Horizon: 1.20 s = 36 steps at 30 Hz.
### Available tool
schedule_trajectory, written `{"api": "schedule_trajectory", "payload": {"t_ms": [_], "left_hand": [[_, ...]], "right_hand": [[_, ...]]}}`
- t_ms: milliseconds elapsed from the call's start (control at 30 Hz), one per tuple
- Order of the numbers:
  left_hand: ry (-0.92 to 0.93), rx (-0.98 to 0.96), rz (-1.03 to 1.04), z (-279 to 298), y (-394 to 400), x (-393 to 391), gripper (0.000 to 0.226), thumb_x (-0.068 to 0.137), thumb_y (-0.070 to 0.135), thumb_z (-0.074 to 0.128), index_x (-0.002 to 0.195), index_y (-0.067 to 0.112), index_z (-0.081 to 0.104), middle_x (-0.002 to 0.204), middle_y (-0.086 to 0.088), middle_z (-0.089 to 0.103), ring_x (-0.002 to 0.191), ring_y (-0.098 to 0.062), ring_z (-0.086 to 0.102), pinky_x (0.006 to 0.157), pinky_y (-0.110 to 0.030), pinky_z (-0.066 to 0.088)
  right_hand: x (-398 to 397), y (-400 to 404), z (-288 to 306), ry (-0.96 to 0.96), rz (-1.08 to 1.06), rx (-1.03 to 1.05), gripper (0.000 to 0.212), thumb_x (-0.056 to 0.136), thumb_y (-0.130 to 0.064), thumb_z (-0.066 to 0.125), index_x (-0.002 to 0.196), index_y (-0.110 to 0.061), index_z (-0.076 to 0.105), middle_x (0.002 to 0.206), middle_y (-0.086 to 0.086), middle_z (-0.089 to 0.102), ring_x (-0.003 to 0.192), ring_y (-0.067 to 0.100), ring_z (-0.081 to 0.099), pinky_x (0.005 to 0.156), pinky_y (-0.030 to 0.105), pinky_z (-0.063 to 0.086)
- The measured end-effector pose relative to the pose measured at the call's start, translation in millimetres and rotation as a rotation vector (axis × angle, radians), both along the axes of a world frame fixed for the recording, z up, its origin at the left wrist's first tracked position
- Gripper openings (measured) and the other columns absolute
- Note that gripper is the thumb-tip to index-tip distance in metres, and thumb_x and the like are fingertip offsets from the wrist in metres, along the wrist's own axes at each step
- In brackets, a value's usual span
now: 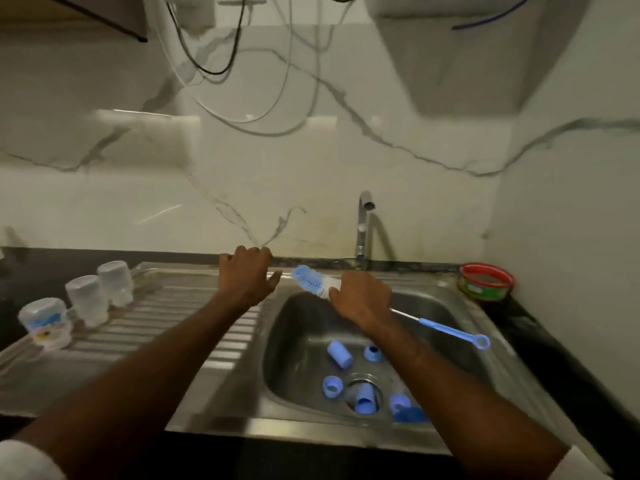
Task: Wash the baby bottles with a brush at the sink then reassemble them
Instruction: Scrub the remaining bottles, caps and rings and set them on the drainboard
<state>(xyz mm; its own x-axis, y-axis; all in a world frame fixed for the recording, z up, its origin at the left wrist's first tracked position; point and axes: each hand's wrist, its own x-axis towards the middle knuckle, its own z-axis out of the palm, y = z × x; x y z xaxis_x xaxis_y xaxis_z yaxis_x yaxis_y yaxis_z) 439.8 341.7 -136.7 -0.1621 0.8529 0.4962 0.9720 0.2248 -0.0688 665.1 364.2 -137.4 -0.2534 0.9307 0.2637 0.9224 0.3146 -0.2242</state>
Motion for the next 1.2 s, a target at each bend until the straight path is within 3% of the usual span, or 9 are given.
{"api": "schedule_trajectory", "payload": {"t_ms": [133,400,533,633,733,900,1033,1200], "left_hand": [[-0.1,-0.108,-0.082,-26,19,54,0.041,0.09,0.06,0.057,0.119,0.031,0.06,0.123,0.001,0.063,0.121,-0.024,0.055,0.098,-0.045,0.043],[-0.225,-0.323,-0.103,-106,51,114,0.043,0.087,0.048,0.067,0.122,0.024,0.062,0.124,-0.004,0.065,0.115,-0.025,0.062,0.092,-0.04,0.051],[-0.245,-0.592,-0.139,-139,75,110,0.044,0.083,0.047,0.073,0.123,0.029,0.064,0.129,0.0,0.063,0.117,-0.022,0.061,0.097,-0.039,0.051],[-0.218,-0.806,-0.231,-144,89,109,0.04,0.081,0.051,0.075,0.115,0.031,0.068,0.123,0.001,0.067,0.108,-0.019,0.063,0.097,-0.04,0.052],[-0.156,-0.755,-0.274,-144,94,106,0.036,0.082,0.046,0.078,0.114,0.036,0.066,0.12,0.008,0.063,0.111,-0.016,0.059,0.095,-0.038,0.052],[-0.184,-0.798,-0.419,-144,90,123,0.03,0.085,0.04,0.076,0.112,0.033,0.066,0.111,0.007,0.066,0.1,-0.012,0.059,0.083,-0.031,0.047],[0.014,-0.889,-0.473,-153,84,144,0.039,0.086,0.05,0.07,0.123,0.039,0.064,0.115,0.008,0.066,0.102,-0.013,0.057,0.079,-0.032,0.043],[0.152,-0.911,-0.479,-165,82,150,0.031,0.089,0.051,0.066,0.117,0.039,0.067,0.114,0.004,0.066,0.101,-0.016,0.06,0.076,-0.032,0.044]], "right_hand": [[52,11,-11,-0.034,-0.073,-0.001,0.034,0.093,-0.045,0.058,0.116,-0.022,0.067,0.119,0.005,0.07,0.109,0.027,0.067,0.078,0.033,0.046],[91,40,-66,-0.203,-0.165,-0.152,0.042,0.094,-0.041,0.063,0.13,-0.02,0.059,0.131,0.006,0.062,0.118,0.024,0.06,0.093,0.037,0.048],[105,58,-89,-0.306,-0.15,-0.261,0.029,0.092,-0.035,0.066,0.117,-0.021,0.067,0.124,0.004,0.066,0.115,0.024,0.062,0.089,0.036,0.046],[108,70,-94,-0.298,-0.143,-0.24,0.023,0.094,-0.035,0.063,0.11,-0.02,0.07,0.119,0.001,0.069,0.114,0.022,0.063,0.093,0.037,0.046],[105,79,-97,-0.291,-0.143,-0.227,0.028,0.096,-0.038,0.061,0.116,-0.02,0.068,0.121,0.0,0.069,0.115,0.023,0.062,0.094,0.038,0.045],[106,85,-100,-0.337,-0.159,-0.253,0.028,0.092,-0.036,0.068,0.116,-0.022,0.068,0.116,0.0,0.069,0.111,0.022,0.063,0.082,0.035,0.041],[109,85,-101,-0.322,-0.175,-0.28,0.028,0.086,-0.034,0.073,0.112,-0.023,0.07,0.099,0.0,0.065,0.103,0.021,0.063,0.077,0.034,0.039],[113,83,-97,-0.313,-0.161,-0.293,0.031,0.085,-0.03,0.075,0.115,-0.023,0.069,0.112,0.001,0.07,0.107,0.023,0.064,0.079,0.035,0.04]]}}
